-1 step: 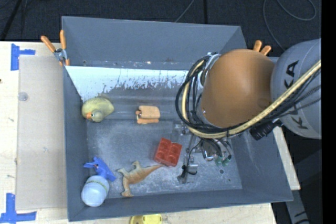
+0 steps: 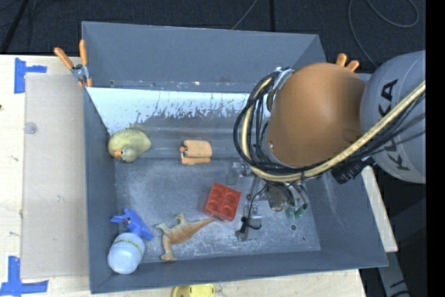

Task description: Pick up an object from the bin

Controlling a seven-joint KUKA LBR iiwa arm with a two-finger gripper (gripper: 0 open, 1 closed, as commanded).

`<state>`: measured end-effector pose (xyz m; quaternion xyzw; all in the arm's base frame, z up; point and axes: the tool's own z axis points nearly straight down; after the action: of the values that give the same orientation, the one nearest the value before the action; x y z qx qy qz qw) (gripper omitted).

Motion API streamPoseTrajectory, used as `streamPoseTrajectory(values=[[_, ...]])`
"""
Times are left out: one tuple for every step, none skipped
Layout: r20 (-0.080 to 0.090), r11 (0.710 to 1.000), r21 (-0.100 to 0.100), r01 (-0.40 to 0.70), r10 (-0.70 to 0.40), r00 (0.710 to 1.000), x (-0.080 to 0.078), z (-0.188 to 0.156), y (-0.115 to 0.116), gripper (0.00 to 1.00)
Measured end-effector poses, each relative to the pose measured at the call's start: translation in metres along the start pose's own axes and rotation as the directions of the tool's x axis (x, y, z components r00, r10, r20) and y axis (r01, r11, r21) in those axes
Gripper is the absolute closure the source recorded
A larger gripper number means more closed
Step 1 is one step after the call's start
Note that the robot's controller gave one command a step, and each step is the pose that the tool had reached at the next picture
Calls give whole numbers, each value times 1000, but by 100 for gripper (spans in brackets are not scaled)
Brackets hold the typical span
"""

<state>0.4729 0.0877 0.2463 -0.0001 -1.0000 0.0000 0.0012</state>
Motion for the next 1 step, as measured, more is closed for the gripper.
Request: streamPoseTrajectory(values=[[5,1000,-1,-32,32,999,-37,48,-1,0]])
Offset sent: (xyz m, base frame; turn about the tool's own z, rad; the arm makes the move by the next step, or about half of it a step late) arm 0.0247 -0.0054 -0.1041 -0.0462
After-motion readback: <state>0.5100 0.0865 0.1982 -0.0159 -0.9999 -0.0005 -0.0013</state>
